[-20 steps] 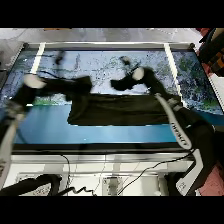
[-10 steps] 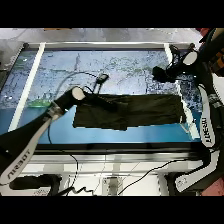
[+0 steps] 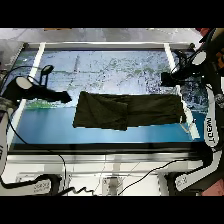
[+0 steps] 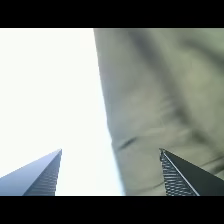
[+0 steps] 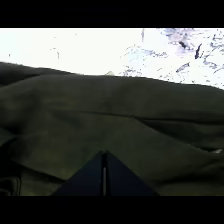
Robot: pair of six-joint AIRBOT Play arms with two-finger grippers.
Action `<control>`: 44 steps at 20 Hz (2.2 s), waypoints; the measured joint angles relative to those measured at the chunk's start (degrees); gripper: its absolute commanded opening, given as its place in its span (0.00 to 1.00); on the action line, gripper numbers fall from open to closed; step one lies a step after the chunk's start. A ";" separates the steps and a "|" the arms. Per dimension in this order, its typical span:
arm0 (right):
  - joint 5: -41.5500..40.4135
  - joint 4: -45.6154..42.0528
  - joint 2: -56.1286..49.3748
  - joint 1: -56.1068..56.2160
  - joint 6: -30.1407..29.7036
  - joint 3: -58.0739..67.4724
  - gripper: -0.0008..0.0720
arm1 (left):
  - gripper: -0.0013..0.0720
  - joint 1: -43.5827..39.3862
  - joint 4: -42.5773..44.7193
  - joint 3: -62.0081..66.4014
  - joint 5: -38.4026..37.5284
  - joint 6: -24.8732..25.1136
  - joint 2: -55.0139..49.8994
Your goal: Fold the clothes and pants, and hang the long-sleeved shirts on hangers.
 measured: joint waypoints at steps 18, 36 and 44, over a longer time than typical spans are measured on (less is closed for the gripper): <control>1.27 0.59 0.00 1.18 -0.96 -0.07 0.05 | 0.06 -4.76 -15.19 0.68 -4.57 8.74 -18.82; 0.92 3.06 0.00 1.70 -3.04 -0.09 0.05 | 0.05 -9.57 36.74 28.96 -36.79 -18.93 4.35; -1.07 6.21 -0.02 6.12 -5.25 -0.17 0.05 | 0.05 -3.82 40.68 30.10 -31.43 -19.65 1.09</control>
